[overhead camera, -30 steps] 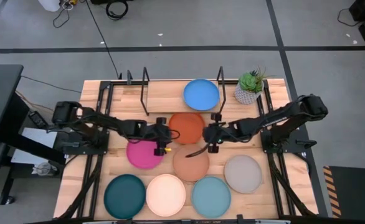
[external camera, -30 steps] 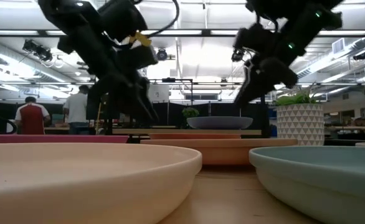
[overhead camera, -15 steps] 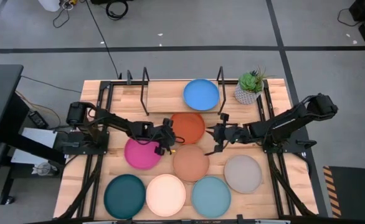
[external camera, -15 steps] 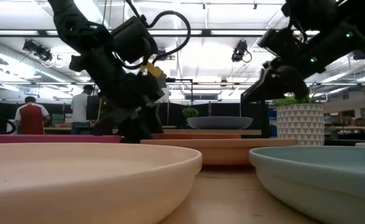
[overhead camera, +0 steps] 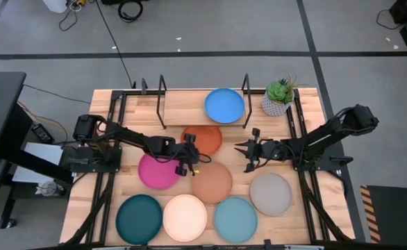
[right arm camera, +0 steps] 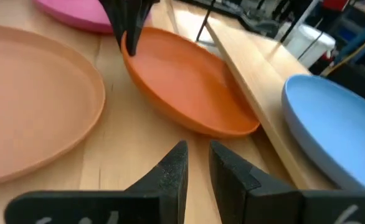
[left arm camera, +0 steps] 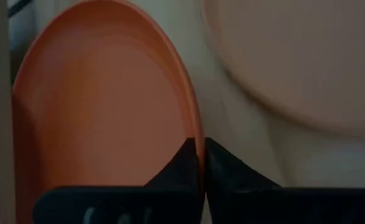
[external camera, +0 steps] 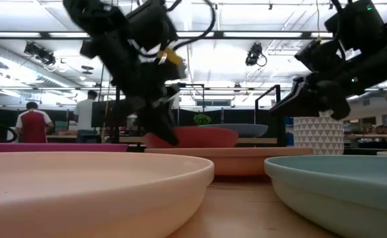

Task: Place and stack plates onto a shelf
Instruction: Stack the orange plate on top of the blue plate on the shelf

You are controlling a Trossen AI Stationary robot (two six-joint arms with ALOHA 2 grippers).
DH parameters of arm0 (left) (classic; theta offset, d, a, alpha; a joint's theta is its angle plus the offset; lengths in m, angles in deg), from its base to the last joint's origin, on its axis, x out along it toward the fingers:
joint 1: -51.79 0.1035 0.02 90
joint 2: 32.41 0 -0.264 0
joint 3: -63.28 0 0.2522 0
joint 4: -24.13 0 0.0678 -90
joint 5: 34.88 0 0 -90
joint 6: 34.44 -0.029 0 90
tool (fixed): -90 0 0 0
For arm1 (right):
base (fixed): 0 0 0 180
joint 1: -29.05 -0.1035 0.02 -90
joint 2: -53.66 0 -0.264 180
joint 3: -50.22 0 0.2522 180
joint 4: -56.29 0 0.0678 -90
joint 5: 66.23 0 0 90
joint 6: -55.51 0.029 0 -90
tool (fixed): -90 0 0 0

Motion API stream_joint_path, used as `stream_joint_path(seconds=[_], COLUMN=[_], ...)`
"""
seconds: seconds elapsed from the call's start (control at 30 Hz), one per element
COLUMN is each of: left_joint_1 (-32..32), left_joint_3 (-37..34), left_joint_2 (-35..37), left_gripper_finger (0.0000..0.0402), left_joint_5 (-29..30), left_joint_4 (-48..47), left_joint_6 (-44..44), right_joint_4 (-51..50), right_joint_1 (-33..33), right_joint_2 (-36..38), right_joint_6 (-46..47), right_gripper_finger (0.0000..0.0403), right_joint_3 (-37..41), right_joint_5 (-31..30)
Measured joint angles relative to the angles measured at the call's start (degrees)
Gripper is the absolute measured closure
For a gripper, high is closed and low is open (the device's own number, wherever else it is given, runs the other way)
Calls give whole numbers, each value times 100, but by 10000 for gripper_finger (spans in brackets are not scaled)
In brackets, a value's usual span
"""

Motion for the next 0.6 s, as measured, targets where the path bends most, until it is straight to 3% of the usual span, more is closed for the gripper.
stream_joint_path(seconds=[0.23, 0.47, 0.6], left_joint_1=[-130, -295, -306], left_joint_3=[789, 1651, 2088], left_joint_2=[0, 4, 4], left_gripper_finger=[384, 384, 384], left_joint_5=[-455, -1107, -1195], left_joint_4=[-1145, -2038, -2572], left_joint_6=[1059, 1500, 1543], right_joint_4=[141, 151, 175], right_joint_1=[-3, -4, -9], right_joint_2=[190, 329, 449], right_joint_6=[-408, -638, -701], right_gripper_finger=[332, 332, 332], right_joint_3=[82, 82, 78], right_joint_5=[0, 14, -450])
